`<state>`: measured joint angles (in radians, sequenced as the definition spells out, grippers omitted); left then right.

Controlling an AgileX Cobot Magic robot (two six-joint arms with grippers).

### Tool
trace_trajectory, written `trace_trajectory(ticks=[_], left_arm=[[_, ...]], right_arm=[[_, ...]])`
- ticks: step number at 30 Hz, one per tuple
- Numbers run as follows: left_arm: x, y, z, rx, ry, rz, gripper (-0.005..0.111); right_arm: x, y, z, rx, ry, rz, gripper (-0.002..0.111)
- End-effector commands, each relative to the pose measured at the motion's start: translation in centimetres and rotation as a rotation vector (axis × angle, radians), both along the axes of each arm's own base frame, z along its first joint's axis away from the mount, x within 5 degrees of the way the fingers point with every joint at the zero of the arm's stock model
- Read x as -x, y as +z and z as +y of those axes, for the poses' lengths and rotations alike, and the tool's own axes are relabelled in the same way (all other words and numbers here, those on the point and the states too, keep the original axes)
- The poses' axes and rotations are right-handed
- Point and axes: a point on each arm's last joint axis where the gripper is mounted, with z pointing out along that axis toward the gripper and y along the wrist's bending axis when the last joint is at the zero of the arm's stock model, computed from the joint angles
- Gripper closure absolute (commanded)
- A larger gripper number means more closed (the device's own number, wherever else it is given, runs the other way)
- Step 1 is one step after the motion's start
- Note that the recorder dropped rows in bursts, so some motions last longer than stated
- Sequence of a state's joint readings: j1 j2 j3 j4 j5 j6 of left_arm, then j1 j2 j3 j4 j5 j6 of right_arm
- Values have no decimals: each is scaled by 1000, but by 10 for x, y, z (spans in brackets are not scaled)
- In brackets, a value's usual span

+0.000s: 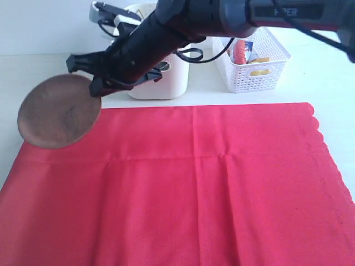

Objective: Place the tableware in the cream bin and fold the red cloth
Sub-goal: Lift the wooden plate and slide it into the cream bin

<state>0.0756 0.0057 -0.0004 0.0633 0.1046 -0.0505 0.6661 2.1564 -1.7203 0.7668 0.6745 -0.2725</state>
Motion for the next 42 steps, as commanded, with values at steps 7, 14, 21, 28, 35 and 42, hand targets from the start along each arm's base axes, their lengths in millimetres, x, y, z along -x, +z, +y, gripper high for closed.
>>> trace_trajectory(ticks=[7,14,21,28,35,42], left_arm=[[0,0,0,-4,-8,-7,104],[0,0,0,-4,-8,-7,104],[0,0,0,-4,-8,-7,104],[0,0,0,-4,-8,-7,104],[0,0,0,-4,-8,-7,104],[0,0,0,-4,-8,-7,104]], right_arm=[[-52,54,-67,-183,-237,-113,108],[-87,59,-114,-219,-453,-192,108],[-104,66,-133,-234,-620,-323,108],[-110,56,-135,-220,-651,-334,108],[-115,31,-132,-189,-652,-296,108],[-116,22,-130,-187,-656,-265,102]])
